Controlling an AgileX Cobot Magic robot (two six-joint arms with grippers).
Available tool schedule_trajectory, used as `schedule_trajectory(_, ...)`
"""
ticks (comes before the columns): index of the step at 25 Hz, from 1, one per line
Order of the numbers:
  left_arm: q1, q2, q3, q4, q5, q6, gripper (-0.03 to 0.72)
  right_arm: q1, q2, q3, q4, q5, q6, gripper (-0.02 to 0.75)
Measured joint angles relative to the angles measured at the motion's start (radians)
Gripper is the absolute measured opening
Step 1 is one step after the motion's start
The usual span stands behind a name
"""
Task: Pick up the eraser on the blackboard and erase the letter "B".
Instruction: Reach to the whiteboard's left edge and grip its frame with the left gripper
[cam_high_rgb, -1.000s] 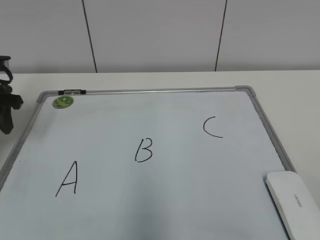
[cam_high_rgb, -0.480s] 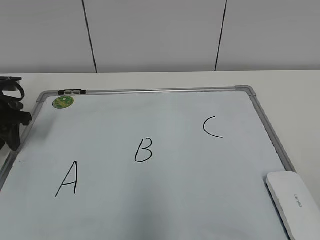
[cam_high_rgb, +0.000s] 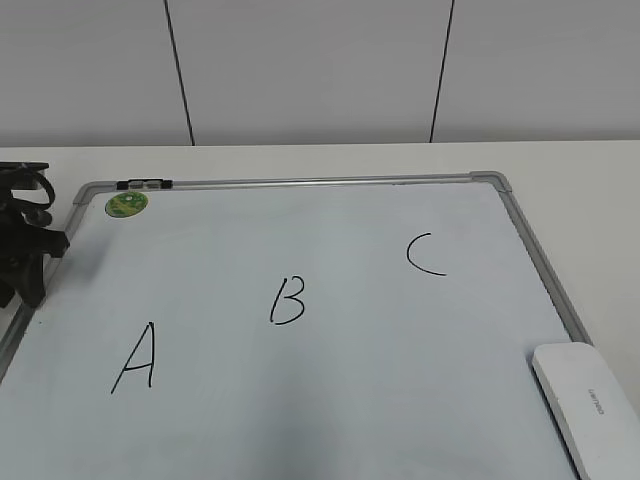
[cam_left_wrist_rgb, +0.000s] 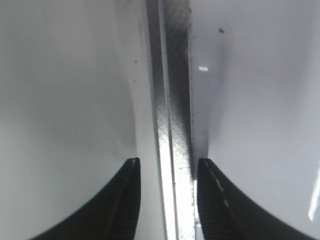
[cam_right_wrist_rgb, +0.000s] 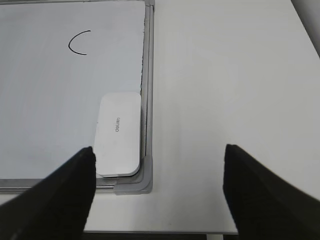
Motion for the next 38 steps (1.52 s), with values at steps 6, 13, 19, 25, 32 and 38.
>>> schedule_trajectory(6,0.0,0.008,-0.002,-0.016,-0.008,0.0,0.283,0.0,0.0,0.0,0.0,0.0,0.0,0.589)
schedule_trajectory(13,0.0,0.008,-0.002,-0.018,-0.016,-0.007,0.283,0.0,0.0,0.0,0.0,0.0,0.0,0.589)
schedule_trajectory(19,0.007,0.008,-0.002,-0.018,-0.018,-0.029,0.283,0.0,0.0,0.0,0.0,0.0,0.0,0.589)
schedule_trajectory(25,0.024,0.008,-0.002,-0.008,-0.018,-0.034,0.283,0.0,0.0,0.0,0.0,0.0,0.0,0.589)
schedule_trajectory(32,0.024,0.008,-0.002,0.003,-0.018,-0.034,0.281,0.0,0.0,0.0,0.0,0.0,0.0,0.589)
schedule_trajectory(38,0.024,0.008,-0.002,0.005,-0.019,-0.034,0.237,0.0,0.0,0.0,0.0,0.0,0.0,0.589)
